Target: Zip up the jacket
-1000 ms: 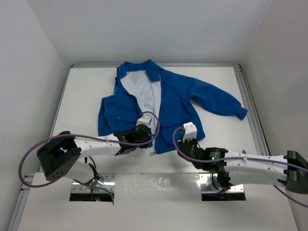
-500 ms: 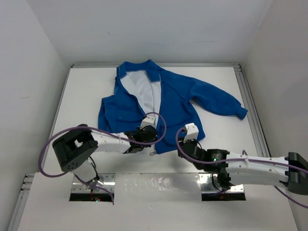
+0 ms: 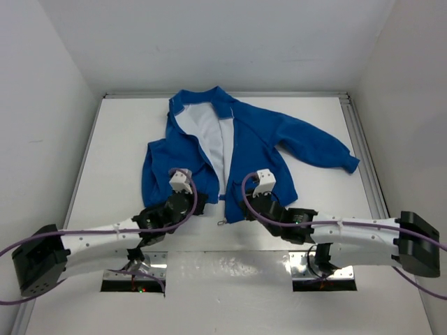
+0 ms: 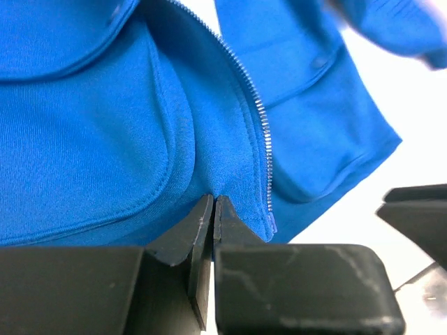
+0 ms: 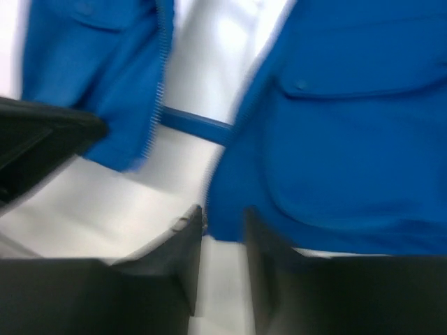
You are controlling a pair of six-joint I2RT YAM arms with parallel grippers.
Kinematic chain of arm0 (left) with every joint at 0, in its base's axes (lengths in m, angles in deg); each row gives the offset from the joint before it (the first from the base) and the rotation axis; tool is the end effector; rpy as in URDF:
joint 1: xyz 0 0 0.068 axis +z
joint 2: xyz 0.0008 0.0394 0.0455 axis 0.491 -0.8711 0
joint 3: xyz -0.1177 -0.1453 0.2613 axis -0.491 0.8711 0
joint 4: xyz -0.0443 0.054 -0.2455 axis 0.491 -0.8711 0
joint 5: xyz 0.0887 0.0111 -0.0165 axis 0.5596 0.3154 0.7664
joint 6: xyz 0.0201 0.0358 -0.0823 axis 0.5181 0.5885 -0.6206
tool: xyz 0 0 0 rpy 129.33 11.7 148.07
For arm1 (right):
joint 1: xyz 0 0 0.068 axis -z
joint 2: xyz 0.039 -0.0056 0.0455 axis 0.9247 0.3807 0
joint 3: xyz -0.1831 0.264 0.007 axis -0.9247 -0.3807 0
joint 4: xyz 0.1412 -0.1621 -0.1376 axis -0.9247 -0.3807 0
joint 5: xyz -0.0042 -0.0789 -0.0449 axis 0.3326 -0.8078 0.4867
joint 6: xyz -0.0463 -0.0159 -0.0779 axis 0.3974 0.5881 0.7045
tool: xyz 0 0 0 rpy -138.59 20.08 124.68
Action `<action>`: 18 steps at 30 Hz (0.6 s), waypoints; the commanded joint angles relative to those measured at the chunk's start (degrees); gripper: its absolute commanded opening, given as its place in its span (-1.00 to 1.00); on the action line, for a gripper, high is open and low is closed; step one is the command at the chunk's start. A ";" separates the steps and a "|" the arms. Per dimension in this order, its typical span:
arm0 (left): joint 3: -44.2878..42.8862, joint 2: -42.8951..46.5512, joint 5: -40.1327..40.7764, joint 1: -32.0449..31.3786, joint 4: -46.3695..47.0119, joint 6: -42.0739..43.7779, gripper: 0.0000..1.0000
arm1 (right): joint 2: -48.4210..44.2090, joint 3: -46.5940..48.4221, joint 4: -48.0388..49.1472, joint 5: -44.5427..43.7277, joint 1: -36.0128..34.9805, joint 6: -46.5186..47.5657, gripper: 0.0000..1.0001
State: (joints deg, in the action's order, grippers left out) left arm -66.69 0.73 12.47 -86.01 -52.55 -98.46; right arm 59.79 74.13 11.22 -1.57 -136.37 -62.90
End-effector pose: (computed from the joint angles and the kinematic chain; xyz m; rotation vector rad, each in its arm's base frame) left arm 0.1409 -0.1445 0.2046 0.0575 2.0007 -0.5720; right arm 0.1244 0.1803 0.2249 -0.0022 2.0895 0.5416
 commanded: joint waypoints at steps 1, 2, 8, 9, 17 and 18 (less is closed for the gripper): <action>2.49 5.52 -0.20 -0.44 10.97 0.84 -1.00 | 2.22 2.49 12.17 9.50 3.87 -0.42 -0.31; 3.19 6.50 -0.20 -0.44 11.86 1.38 -1.00 | 2.75 2.31 17.33 12.22 5.02 -0.42 -0.06; 5.48 12.48 -1.16 -0.44 14.68 4.45 -1.00 | 11.62 5.73 25.81 28.68 11.09 -3.50 0.52; 6.01 13.53 -1.34 -0.44 14.76 4.72 -1.00 | 12.59 6.08 26.87 30.42 11.18 -3.67 0.53; 7.76 16.96 -4.67 -0.44 13.45 4.29 -1.00 | 16.99 6.26 35.83 32.99 11.09 -4.64 0.33; 7.77 17.66 -4.94 -0.36 12.84 4.20 -1.00 | 17.16 6.18 36.45 33.08 11.18 -4.64 0.30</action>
State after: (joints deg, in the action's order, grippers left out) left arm -59.47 16.60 11.36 -85.99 -42.49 -94.11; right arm 76.59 78.46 39.15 28.77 -125.12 -66.66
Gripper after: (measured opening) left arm 0.009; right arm 0.662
